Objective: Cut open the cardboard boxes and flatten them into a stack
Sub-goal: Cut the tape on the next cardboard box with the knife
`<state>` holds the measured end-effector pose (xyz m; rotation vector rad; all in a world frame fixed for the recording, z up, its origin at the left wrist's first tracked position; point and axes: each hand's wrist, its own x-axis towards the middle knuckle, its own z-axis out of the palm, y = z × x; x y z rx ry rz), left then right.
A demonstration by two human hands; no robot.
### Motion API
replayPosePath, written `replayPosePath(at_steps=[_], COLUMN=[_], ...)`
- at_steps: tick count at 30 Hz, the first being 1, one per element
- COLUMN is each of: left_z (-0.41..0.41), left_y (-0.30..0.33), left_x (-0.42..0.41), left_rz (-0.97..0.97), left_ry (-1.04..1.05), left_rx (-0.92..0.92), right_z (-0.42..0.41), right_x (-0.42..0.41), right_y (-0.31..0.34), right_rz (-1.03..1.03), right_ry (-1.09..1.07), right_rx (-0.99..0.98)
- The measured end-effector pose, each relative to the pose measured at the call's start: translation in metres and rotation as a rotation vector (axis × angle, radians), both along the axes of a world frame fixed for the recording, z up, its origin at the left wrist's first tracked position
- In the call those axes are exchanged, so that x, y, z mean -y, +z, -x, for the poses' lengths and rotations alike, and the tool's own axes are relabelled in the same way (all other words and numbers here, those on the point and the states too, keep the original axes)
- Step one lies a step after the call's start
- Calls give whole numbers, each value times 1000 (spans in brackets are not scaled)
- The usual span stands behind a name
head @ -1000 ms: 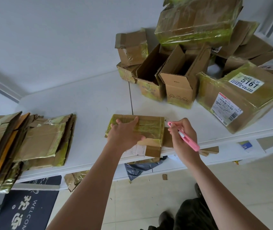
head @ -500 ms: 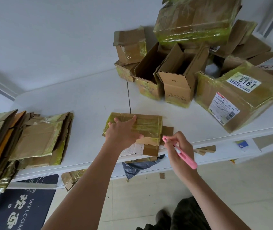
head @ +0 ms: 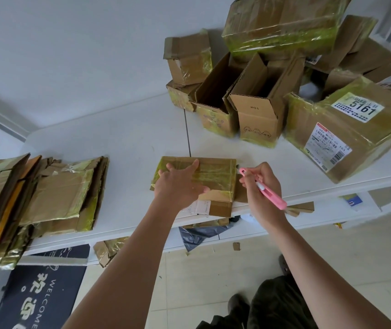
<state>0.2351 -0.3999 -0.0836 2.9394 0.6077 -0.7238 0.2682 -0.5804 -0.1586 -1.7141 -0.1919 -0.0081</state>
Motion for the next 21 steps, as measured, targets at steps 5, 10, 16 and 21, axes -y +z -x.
replayPosePath(at_steps=[5, 10, 16, 21], left_z=[-1, -3, -2, -2], left_y=[-2, -3, -1, -2], left_x=[0, -1, 0, 1], left_rz=[2, -9, -4, -5], left_ry=[3, -1, -6, 11], left_rx=[11, 9, 5, 11], right_z=[12, 48, 20, 4], right_x=[4, 17, 8, -2], right_y=[1, -5, 5, 3], right_rz=[15, -12, -62, -37], right_ry=[29, 94, -24, -32], right_rx=[34, 69, 48, -4])
